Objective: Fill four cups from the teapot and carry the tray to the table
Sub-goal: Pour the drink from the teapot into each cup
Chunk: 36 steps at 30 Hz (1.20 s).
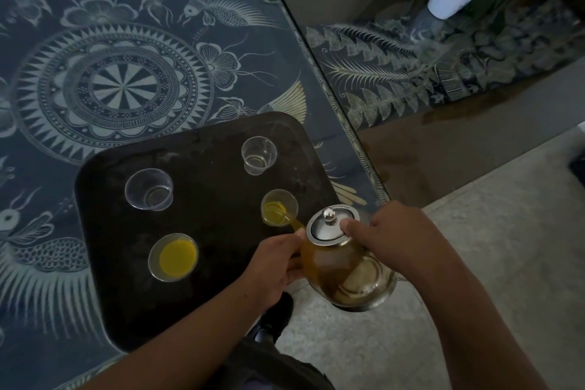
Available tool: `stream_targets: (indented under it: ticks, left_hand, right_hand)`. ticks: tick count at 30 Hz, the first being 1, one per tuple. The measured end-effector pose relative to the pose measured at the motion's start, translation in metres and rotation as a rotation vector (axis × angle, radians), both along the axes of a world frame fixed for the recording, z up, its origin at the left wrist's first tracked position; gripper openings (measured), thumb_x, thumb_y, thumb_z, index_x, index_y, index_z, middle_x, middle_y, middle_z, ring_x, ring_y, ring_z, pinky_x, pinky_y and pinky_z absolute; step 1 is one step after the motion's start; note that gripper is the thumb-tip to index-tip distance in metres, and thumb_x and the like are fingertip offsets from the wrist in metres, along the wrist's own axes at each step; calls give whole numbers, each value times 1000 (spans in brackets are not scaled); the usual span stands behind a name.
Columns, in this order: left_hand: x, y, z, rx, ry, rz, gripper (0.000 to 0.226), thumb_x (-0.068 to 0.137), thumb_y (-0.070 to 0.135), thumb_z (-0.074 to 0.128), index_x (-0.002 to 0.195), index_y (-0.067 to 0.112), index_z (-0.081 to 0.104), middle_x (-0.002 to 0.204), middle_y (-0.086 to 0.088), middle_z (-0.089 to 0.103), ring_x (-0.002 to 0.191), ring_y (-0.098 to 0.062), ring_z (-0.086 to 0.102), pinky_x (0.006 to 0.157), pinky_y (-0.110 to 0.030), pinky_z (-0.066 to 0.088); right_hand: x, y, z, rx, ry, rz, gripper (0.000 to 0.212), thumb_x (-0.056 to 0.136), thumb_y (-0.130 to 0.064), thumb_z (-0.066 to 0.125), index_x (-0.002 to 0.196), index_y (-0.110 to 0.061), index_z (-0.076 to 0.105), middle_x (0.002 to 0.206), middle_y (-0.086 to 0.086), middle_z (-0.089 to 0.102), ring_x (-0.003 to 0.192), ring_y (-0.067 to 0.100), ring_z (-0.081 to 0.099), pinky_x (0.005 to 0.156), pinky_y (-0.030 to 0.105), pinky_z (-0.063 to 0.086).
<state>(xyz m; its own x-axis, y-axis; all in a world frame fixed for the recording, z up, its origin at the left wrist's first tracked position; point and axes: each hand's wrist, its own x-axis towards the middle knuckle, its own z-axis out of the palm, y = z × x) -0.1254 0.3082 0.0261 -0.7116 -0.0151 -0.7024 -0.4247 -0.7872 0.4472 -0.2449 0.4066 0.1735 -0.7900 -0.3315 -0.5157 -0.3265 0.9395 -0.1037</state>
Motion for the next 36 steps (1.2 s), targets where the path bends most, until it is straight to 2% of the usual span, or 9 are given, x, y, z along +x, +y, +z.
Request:
stream_targets:
  ticks: [7, 17, 29, 34, 36]
  left_hand:
    - [-1, 1, 0, 20, 19, -2, 30, 107, 23, 47, 110, 7, 73, 86, -8, 75, 78, -19, 72, 78, -37, 56]
    - [-3, 3, 1, 25, 26, 10, 27, 107, 21, 48, 104, 9, 72, 79, -5, 74, 69, -14, 71, 67, -29, 55]
    - [-6, 3, -4, 32, 8, 4, 27, 106, 19, 48, 109, 7, 72, 81, -5, 75, 69, -13, 71, 68, -29, 55]
    - [-7, 2, -4, 15, 0, 5, 29, 105, 21, 51, 115, 3, 72, 89, -9, 76, 76, -17, 72, 71, -31, 56]
    - [-8, 0, -6, 1, -6, 10, 32, 104, 23, 53, 120, 2, 70, 97, -12, 76, 84, -21, 73, 77, -35, 56]
  right_hand:
    - [0, 1, 3, 9, 2, 4, 59, 85, -62, 61, 55, -18, 36, 58, 0, 37, 53, 12, 38, 50, 28, 24]
    - [-1, 1, 2, -1, 3, 1, 59, 85, -61, 62, 55, -17, 39, 57, 0, 39, 53, 12, 39, 52, 29, 28]
    - [-2, 2, 1, -1, 16, 0, 63, 85, -61, 63, 49, -15, 41, 51, 0, 39, 49, 13, 42, 51, 28, 28]
    - [-3, 4, 0, -20, 0, 0, 63, 86, -60, 63, 48, -15, 39, 47, -2, 36, 45, 11, 38, 50, 27, 28]
    - [-5, 6, -2, -37, -11, 4, 63, 87, -59, 63, 48, -16, 38, 46, -2, 35, 44, 11, 36, 50, 27, 28]
